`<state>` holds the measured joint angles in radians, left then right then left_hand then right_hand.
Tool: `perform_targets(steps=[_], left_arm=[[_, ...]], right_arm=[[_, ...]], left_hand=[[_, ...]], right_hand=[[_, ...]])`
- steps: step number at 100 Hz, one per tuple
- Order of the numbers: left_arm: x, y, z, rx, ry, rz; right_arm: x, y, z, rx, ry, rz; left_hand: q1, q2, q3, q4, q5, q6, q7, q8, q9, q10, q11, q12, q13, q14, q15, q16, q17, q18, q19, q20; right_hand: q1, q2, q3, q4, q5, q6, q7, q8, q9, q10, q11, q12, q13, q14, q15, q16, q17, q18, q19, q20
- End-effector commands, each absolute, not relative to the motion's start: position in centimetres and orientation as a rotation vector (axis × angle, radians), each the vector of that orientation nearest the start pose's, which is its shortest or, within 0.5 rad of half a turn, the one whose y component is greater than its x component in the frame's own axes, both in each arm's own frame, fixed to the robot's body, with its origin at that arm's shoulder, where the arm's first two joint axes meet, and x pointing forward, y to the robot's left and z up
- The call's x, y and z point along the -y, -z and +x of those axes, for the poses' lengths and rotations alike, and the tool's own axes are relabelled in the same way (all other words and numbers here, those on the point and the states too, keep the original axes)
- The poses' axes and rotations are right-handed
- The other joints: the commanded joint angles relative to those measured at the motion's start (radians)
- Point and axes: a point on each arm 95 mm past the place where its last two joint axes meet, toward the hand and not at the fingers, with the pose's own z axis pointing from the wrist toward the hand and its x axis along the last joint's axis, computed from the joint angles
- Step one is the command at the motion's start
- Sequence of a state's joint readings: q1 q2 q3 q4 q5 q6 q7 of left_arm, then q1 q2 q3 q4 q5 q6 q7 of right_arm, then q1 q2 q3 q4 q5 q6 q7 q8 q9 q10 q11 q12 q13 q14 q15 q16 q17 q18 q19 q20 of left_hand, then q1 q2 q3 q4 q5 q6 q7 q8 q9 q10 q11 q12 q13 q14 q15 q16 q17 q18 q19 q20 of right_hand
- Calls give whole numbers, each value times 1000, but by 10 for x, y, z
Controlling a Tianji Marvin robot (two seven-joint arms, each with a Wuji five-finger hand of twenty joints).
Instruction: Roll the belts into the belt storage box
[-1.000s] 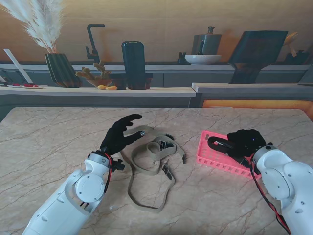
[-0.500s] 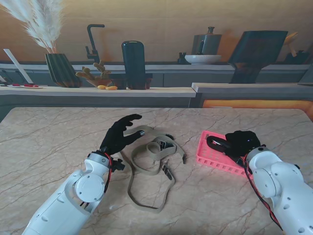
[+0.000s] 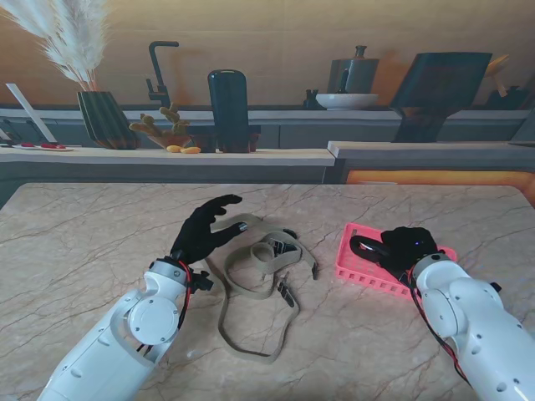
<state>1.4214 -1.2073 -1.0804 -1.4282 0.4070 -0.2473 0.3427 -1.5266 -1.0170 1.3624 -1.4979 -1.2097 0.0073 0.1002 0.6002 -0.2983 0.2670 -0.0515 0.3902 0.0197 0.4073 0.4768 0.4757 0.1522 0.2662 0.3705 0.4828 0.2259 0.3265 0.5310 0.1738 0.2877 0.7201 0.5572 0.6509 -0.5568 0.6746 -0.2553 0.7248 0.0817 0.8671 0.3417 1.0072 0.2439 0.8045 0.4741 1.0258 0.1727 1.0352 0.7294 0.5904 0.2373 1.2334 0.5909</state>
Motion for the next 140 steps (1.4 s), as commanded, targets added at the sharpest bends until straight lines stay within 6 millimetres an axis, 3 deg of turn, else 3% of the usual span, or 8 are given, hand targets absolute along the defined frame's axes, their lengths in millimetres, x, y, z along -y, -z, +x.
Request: perform_targets(steps=[1, 54, 85, 115, 140], left_arm=[[51, 313, 427, -905, 2194, -1509], [51, 314, 429, -909, 2190, -1518], [52, 315, 430, -910, 2189, -1524], [52, 315, 430, -909, 2183, -1529], [51, 316, 431, -911, 2178, -1532]], right_arm=[[101, 326, 428, -1561, -1034, 1144], [93, 355, 436, -1542, -1003, 1271], [93, 365, 439, -1477, -992, 1404], [96, 366, 438, -1436, -1026, 1485], [96, 367, 437, -1420, -1045, 1545]], left_hand=[[20, 31, -32, 32, 12, -20, -28, 12, 4, -2, -23, 3, -36, -26, -15, -11, -12, -3, -15, 18], [23, 32, -38, 32, 15, -19, -28, 12, 5, -2, -23, 2, -36, -24, -15, -11, -13, -3, -17, 19], [24, 35, -42, 32, 18, -20, -28, 12, 4, -2, -24, 2, -36, -25, -15, -11, -13, -3, -17, 20], [28, 37, -46, 33, 21, -20, -28, 12, 3, -1, -26, 1, -35, -23, -15, -11, -14, -1, -18, 20], [32, 39, -48, 33, 25, -20, -28, 12, 3, -1, -26, 1, -36, -25, -15, -11, -15, -1, -18, 21]], right_hand=[[165, 100, 183, 42, 97, -147, 142, 66, 32, 14, 71, 32, 22, 12, 25, 11, 8, 9, 65, 40], [160, 121, 163, 36, 75, -152, 143, 64, 29, 11, 88, 38, 27, 1, 43, 14, 15, -1, 72, 52], [161, 164, 101, 59, 60, -140, 148, 43, 25, 9, 103, 41, 17, 9, 60, 15, -1, -2, 83, 67], [112, 220, 41, 70, 24, -174, 154, 53, -11, -6, 96, 32, -38, 15, 48, 14, -60, -15, 63, 71], [38, 290, -36, 105, 45, -151, 121, 54, -20, 7, 73, 13, -68, 43, 31, 13, -98, -3, 47, 84]])
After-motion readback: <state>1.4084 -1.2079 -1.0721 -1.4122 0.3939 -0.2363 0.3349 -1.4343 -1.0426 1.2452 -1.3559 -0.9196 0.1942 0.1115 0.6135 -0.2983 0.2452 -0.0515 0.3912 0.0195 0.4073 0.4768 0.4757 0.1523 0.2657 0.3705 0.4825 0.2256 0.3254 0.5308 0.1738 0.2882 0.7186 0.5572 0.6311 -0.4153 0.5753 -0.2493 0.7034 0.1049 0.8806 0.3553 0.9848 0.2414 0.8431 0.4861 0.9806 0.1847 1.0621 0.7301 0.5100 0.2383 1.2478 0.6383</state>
